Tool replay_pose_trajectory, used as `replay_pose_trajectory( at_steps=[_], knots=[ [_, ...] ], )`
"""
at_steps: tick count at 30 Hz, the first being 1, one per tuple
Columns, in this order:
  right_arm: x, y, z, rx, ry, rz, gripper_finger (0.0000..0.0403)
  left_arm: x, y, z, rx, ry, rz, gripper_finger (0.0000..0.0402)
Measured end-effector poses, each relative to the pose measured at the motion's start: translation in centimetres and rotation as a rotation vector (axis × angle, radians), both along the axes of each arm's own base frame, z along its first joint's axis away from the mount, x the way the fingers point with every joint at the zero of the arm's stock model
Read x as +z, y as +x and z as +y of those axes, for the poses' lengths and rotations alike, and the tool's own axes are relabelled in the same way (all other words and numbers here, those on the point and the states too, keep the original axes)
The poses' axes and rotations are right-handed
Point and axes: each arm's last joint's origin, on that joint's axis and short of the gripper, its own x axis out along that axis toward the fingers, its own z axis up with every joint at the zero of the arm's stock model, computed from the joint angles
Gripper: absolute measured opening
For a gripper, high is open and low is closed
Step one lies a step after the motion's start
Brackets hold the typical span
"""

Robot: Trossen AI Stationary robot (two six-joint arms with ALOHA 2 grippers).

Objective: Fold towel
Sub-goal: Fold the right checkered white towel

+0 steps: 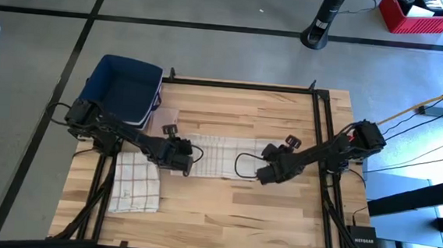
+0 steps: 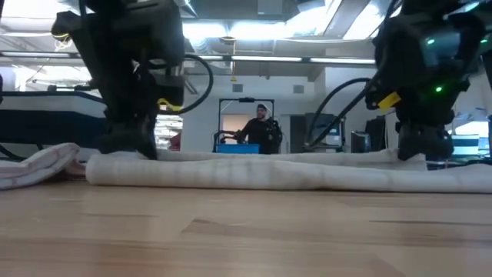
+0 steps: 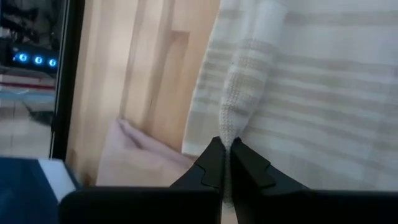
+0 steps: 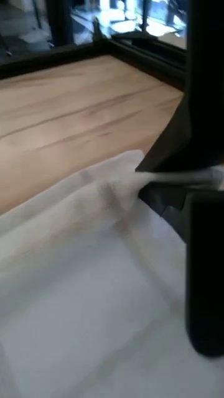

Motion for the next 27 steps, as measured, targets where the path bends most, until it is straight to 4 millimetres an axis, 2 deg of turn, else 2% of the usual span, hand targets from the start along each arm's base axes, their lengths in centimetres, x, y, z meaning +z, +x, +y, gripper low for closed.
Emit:
replay_pose_trajectory(
  at_steps=[8,10,13,17,20,24,27],
  knots=[
    [0.1,-0.1,-1.0,-0.014,0.015,0.061,0.0166,0.4,0.3,1.7,0.011,0.006,0.012,0.0008],
    [0.3,-0.2,-1.1,-0.006,0.016,0.065,0.0194,0.8,0.3,2.2,0.028,-0.019,-0.010,0.0020],
    [1.2,-0.4,-1.1,0.008,0.036,0.049,0.0227,1.4,0.3,2.7,0.049,-0.093,-0.038,0.0063],
    [2.9,-0.6,-1.0,0.038,0.116,0.013,0.0253,2.7,0.2,3.0,0.047,-0.221,-0.043,0.0128],
    [4.4,-0.5,-0.8,0.094,0.194,-0.042,0.0261,4.4,0.1,3.1,0.022,-0.307,-0.071,0.0159],
    [5.0,0.7,-0.2,0.251,0.327,-0.225,0.0259,6.1,0.5,3.0,-0.026,-0.367,-0.243,0.0173],
    [4.0,1.9,0.4,0.403,0.418,-0.377,0.0256,5.3,0.7,2.9,-0.057,-0.412,-0.292,0.0173]
  ],
)
